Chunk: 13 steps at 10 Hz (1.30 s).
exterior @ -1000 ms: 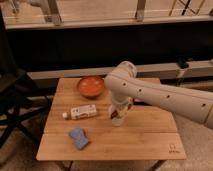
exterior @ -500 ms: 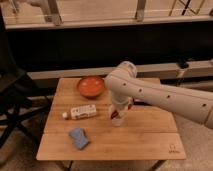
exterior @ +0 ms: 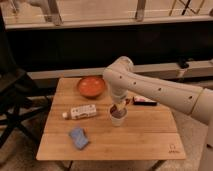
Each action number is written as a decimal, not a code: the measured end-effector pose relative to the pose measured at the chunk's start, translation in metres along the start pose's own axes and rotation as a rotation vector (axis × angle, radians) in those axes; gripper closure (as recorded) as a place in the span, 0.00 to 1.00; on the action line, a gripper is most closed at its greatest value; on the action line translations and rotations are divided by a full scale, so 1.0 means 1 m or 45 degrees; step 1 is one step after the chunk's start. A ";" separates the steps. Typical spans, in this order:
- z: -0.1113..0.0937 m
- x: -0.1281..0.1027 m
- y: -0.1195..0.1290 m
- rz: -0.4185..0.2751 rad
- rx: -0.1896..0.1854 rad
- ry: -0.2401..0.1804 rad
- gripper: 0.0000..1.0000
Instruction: Place the pepper in the ceramic cup
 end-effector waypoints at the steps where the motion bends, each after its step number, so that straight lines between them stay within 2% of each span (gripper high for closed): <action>1: 0.000 0.000 0.000 0.001 0.000 -0.001 0.27; 3: 0.000 0.001 0.001 0.003 0.000 -0.001 0.20; 13: 0.000 0.000 0.001 0.000 -0.001 0.000 0.20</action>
